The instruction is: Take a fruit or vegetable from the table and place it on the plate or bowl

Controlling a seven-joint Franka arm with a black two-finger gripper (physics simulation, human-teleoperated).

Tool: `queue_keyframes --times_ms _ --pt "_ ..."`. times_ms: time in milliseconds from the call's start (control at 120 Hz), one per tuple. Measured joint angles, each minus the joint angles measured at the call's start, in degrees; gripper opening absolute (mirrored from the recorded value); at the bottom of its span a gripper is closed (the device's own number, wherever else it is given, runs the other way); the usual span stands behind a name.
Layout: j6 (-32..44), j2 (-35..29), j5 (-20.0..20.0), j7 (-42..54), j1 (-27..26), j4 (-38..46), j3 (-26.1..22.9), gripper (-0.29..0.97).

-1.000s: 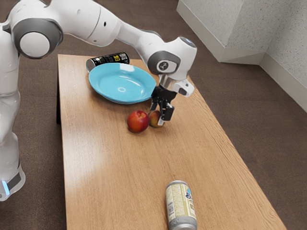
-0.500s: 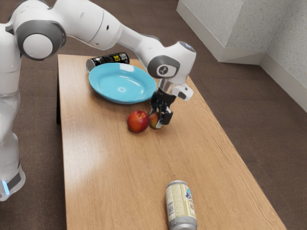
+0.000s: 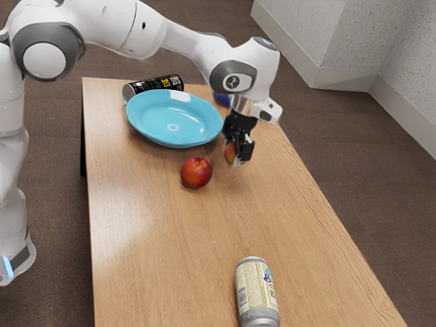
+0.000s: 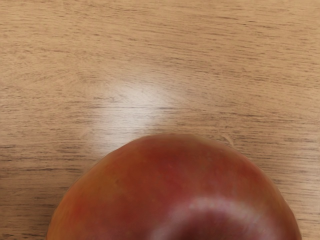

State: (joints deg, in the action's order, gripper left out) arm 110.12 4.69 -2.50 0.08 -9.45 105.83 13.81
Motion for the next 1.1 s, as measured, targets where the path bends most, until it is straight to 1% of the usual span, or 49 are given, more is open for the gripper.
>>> queue_keyframes --times_ms 192,325,433,658,833,958,1100 --pt "-0.5 -1.4 0.7 0.6 -0.3 -5.0 4.5 0.34" --pt "-2.6 -1.9 1.7 1.1 0.9 -8.1 7.6 0.33" --pt "-4.3 -2.4 2.6 1.5 1.1 -8.8 9.8 0.32" --pt "-6.0 -2.2 3.9 2.6 -0.7 -8.9 17.1 0.3" --pt "-6.5 -1.4 4.2 3.5 0.6 -8.7 22.1 0.29" --pt "-6.7 -1.0 4.3 3.9 1.8 -8.4 23.6 0.28" --pt "-6.8 -0.9 4.4 4.3 0.9 -8.3 23.9 0.29"
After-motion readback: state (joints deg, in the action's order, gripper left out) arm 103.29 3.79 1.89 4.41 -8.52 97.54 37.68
